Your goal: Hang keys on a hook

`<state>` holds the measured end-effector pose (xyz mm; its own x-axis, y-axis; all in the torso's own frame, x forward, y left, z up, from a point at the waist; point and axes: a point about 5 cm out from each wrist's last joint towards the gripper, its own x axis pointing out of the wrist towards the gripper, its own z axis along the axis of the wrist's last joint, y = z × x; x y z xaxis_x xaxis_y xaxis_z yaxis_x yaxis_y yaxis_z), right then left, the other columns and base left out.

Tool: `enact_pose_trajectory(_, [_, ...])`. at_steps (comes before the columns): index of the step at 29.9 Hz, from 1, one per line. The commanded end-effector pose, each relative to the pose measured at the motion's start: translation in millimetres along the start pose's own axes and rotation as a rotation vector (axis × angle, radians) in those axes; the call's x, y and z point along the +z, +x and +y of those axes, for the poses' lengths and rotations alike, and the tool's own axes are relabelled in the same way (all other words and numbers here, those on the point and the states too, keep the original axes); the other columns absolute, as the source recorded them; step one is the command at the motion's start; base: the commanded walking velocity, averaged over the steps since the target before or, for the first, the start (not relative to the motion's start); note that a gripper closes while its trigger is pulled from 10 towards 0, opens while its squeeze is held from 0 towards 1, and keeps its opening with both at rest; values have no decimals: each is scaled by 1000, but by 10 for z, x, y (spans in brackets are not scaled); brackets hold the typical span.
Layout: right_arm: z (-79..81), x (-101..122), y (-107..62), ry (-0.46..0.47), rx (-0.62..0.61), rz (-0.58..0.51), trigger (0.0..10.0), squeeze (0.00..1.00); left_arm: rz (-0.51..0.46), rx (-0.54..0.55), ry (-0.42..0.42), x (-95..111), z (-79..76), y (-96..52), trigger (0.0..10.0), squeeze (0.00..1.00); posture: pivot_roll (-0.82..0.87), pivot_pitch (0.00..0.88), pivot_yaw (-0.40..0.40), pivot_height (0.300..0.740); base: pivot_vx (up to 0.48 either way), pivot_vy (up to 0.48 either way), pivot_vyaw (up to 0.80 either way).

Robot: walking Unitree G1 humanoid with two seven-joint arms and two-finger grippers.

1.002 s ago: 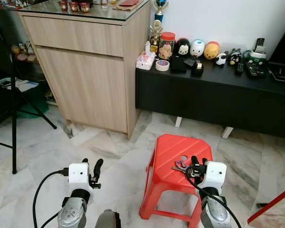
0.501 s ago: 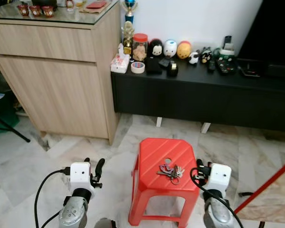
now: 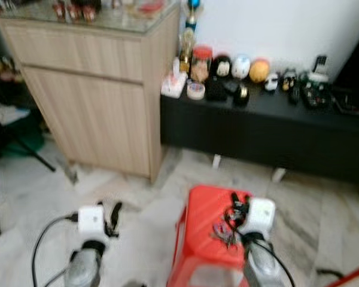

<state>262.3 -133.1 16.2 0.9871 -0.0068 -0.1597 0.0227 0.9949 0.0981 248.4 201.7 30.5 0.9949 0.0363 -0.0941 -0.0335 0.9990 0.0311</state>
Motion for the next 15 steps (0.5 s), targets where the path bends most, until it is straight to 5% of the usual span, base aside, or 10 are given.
enact_pose_trajectory(1, [-169,-74,-53,-11,-49,32,10000,0,1,-37,-8,7,-124,27,10000,0,57,18,-60,653,262,0,0])
enact_pose_trajectory(9, [-178,-100,-53,-12,-50,48,10000,0,-2,-37,-8,12,-119,33,10000,0,56,20,-59,653,258,0,0])
enact_pose_trajectory(15, [-214,-112,-49,-15,-69,54,10000,0,0,-39,-10,8,-124,34,10000,0,57,21,-58,653,0,0,0])
